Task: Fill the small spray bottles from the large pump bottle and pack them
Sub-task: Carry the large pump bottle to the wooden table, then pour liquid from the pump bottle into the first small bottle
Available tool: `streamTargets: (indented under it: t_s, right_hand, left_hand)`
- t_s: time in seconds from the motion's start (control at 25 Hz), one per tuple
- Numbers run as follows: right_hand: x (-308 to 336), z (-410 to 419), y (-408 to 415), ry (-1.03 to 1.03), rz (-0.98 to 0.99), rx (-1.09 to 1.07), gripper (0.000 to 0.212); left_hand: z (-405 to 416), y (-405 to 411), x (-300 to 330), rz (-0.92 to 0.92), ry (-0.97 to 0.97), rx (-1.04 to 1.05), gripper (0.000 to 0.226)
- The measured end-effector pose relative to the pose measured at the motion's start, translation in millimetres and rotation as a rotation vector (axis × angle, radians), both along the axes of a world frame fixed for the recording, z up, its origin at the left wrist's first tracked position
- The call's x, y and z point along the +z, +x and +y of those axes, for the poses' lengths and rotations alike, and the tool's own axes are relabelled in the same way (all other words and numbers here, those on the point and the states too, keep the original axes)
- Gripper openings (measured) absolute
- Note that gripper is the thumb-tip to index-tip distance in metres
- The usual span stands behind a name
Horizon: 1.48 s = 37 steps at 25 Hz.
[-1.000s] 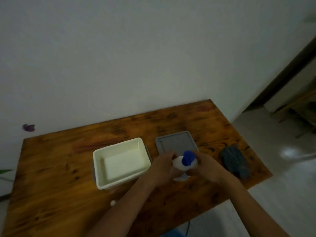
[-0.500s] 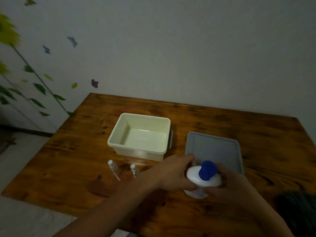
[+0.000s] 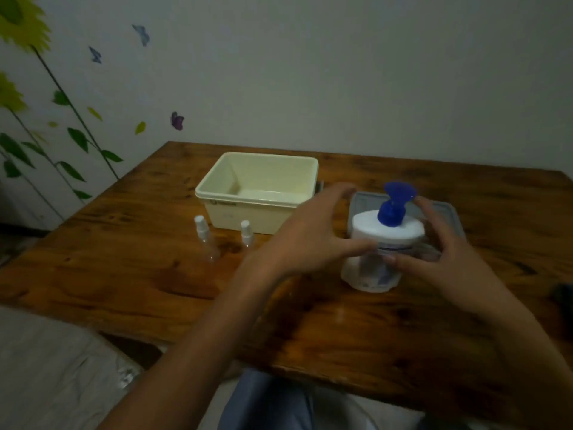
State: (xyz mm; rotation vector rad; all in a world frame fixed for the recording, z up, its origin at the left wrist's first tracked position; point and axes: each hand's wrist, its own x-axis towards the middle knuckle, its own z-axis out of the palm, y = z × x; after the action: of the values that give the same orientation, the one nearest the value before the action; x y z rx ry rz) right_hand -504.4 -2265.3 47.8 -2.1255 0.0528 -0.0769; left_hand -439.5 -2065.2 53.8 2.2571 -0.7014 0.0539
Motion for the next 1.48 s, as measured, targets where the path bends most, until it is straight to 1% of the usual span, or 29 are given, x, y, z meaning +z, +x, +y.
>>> streamTargets:
  t_s: [0.04,0.08,0.12,0.16,0.2,0.24,0.32,0.36,0.4,0.44,0.52,0.56,0.6,0.64,0.68,0.72,0.84,0.92,1.04,1.16,1.32,1.48]
  right_hand:
    - [-4,3,-12,0.019,-0.076,-0.093,0.083]
    - [-7,7,-26,0.025,-0.169,-0.211,0.074]
    - [-9,16,-40,0.023,-0.273,-0.307,0.057]
    - [-11,28,-52,-0.005,-0.336,-0.340,0.037]
    - [-16,41,-59,-0.056,-0.344,-0.307,0.024]
    - [-19,56,-61,-0.122,-0.333,-0.223,0.022]
    - [-26,89,-51,-0.182,-0.245,-0.055,0.014]
    - [-28,103,-42,-0.180,-0.186,-0.022,0.011]
    - [-32,116,-28,-0.176,-0.152,-0.029,0.015]
    - [-35,127,-14,-0.174,-0.127,-0.048,0.023]
    - [-42,143,12,-0.193,-0.060,-0.081,0.043]
    - [-45,147,23,-0.199,-0.050,-0.086,0.047]
    - [-49,149,34,-0.199,-0.061,-0.084,0.044]
    - [-52,149,42,-0.189,-0.076,-0.081,0.035]
    - [-53,147,46,-0.168,-0.081,-0.078,0.025]
    - [-54,144,48,-0.145,-0.082,-0.065,0.020]
    - [-53,133,46,-0.021,-0.085,0.037,0.014]
    - [-50,124,39,0.061,-0.085,0.110,0.006]
    - [-54,115,29,0.160,-0.068,0.190,0.003]
    - [-62,110,22,0.190,-0.021,0.304,0.009]
    - [-63,104,17,0.182,-0.010,0.400,0.011]
    - [-60,104,15,0.200,-0.069,0.459,0.012]
  left_hand:
    - [8,-15,-8,-0.065,-0.102,0.118,0.063]
    - [18,-31,-20,-0.165,-0.211,0.219,0.052]
    - [27,-45,-34,-0.272,-0.276,0.299,0.039]
    - [35,-54,-48,-0.323,-0.285,0.348,0.028]
    - [41,-60,-59,-0.297,-0.256,0.373,0.024]
    - [45,-62,-67,-0.213,-0.213,0.398,0.025]
    - [45,-60,-79,-0.028,-0.175,0.435,0.035]
    - [43,-57,-83,0.027,-0.177,0.438,0.041]
    - [41,-51,-87,0.051,-0.182,0.444,0.046]
    - [39,-45,-90,0.054,-0.172,0.447,0.047]
    - [38,-28,-95,0.025,-0.065,0.400,0.045]
    - [39,-20,-96,-0.006,0.017,0.365,0.043]
    - [41,-13,-96,-0.042,0.073,0.329,0.039]
    - [44,-8,-94,-0.054,0.077,0.301,0.038]
    - [46,-6,-93,-0.038,0.032,0.284,0.041]
    - [49,-6,-92,-0.002,-0.022,0.276,0.041]
    - [61,-11,-91,-0.034,-0.093,0.237,0.020]
    - [70,-14,-90,-0.061,-0.141,0.173,0.020]
    - [84,-15,-92,-0.060,-0.119,0.086,0.022]
    - [98,-15,-93,0.050,-0.138,-0.037,0.020]
    - [104,-11,-85,0.333,-0.254,-0.206,0.015]
    - [107,-12,-84,0.469,-0.343,-0.241,0.006]
